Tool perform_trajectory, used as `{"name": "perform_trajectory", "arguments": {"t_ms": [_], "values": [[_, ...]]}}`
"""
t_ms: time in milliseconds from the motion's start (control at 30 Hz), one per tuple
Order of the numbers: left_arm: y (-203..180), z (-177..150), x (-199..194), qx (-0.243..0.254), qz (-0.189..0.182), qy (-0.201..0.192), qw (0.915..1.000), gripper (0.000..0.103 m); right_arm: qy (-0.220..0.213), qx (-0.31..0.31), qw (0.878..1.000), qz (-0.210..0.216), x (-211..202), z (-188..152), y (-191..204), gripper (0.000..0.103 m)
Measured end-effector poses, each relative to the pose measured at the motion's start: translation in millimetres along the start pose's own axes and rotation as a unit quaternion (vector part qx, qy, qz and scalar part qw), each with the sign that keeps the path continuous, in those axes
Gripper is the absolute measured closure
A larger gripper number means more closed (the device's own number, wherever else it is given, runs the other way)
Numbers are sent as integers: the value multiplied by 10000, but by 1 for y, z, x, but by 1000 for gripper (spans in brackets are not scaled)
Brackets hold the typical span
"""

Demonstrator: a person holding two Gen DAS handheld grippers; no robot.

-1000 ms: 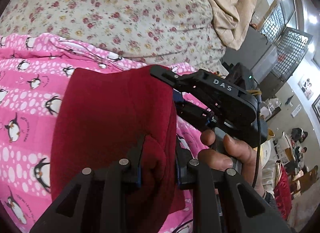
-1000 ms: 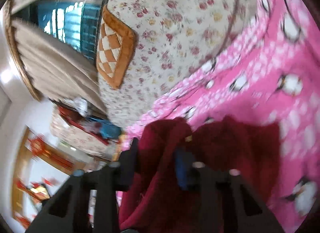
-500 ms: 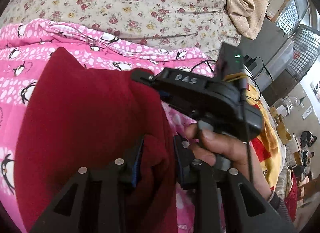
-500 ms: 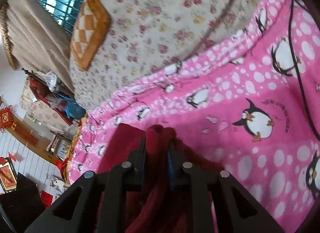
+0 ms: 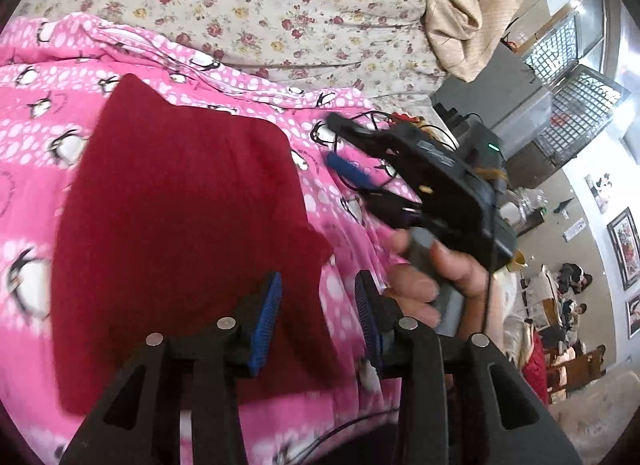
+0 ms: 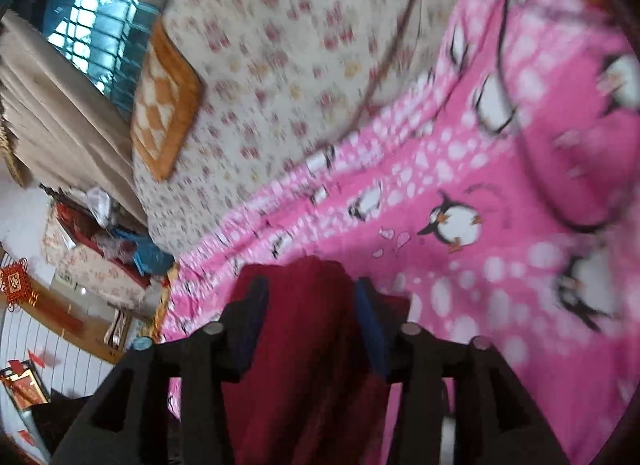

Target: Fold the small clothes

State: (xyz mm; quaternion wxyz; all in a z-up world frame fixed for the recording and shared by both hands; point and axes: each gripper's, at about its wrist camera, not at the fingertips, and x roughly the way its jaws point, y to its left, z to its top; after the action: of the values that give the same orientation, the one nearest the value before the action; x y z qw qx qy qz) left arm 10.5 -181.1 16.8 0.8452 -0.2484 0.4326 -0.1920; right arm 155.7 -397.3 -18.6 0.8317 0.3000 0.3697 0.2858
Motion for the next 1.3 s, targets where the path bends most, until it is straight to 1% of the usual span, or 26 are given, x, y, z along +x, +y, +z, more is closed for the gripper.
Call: {"name": "perform_trajectory", "arguments": {"t_ms": [100,167,200,233,267,333,400,467,500,533,567,600,667,767,833,867,900,933,967,1000,1033,1100,1167,1200,1267,1300], "values": [[11,-5,-39,-45,-213,-13,9998,84,-414,-561,9967,-409,-45,-19,25,49],[22,-5,-63,227,34,-174,9996,84,-375,-1240,9902,-516,-62,-45,57,50],[27,-4,-72,466,241,-263,9983,84,-354,-1703,9826,-648,-67,-63,77,53],[33,-3,-77,661,450,-309,9963,84,-325,-2070,9743,-821,-67,-78,91,65],[40,-2,-78,819,642,-304,9941,84,-229,-2450,9647,-938,-64,-94,105,79],[54,-2,-68,871,791,-93,9930,86,100,-2936,9516,-905,-52,-117,125,88],[65,-8,-51,844,813,160,9930,91,448,-3190,9413,-1015,-35,-134,135,89],[74,-23,-32,794,841,462,9922,92,858,-3186,9268,-1790,-19,-146,125,90],[78,-32,-23,836,843,644,9908,92,1242,-2934,9199,-2287,-9,-150,108,90],[80,-39,-18,952,863,649,9896,92,1562,-2729,9173,-2444,-3,-153,94,93],[79,-43,-20,1023,842,541,9897,92,1765,-2686,9155,-2419,0,-156,89,93],[80,-43,-21,1000,809,516,9904,92,1699,-2863,9120,-2398,-3,-157,92,93],[84,-37,-27,803,637,443,9937,92,1626,-2913,9143,-2298,-11,-155,95,93],[84,-32,-39,755,473,233,9957,92,1148,-3056,9221,-2078,-33,-151,108,94],[82,-33,-48,782,376,-42,9962,92,763,-3297,9279,-1567,-47,-152,130,93],[82,-33,-50,778,354,-129,9963,92,703,-3364,9300,-1300,-50,-155,136,88],[84,-36,-47,788,381,-163,9960,92,804,-3398,9285,-1262,-46,-159,137,85],[87,-39,-41,797,440,-94,9958,92,1030,-3439,9227,-1406,-35,-164,135,78],[91,-43,-31,777,491,61,9957,91,1310,-3469,9134,-1681,-21,-171,130,73],[95,-47,-24,768,463,101,9959,91,1774,-3443,8980,-2089,-2,-180,119,72],[95,-47,-23,823,431,39,9957,91,1986,-3420,8914,-2215,7,-183,111,71],[93,-43,-26,806,410,147,9958,91,1968,-3532,8876,-2206,7,-183,113,71],[92,-32,-31,665,312,204,9971,90,2060,-3278,8974,-2118,4,-174,111,71],[91,-24,-36,634,267,136,9975,90,1966,-3154,9054,-2055,1,-166,113,72],[85,0,-43,727,350,-148,9966,90,1344,-3065,9207,-2008,-12,-148,122,75],[82,16,-44,772,492,-316,9953,89,834,-3088,9264,-1985,-21,-134,132,75]]}}
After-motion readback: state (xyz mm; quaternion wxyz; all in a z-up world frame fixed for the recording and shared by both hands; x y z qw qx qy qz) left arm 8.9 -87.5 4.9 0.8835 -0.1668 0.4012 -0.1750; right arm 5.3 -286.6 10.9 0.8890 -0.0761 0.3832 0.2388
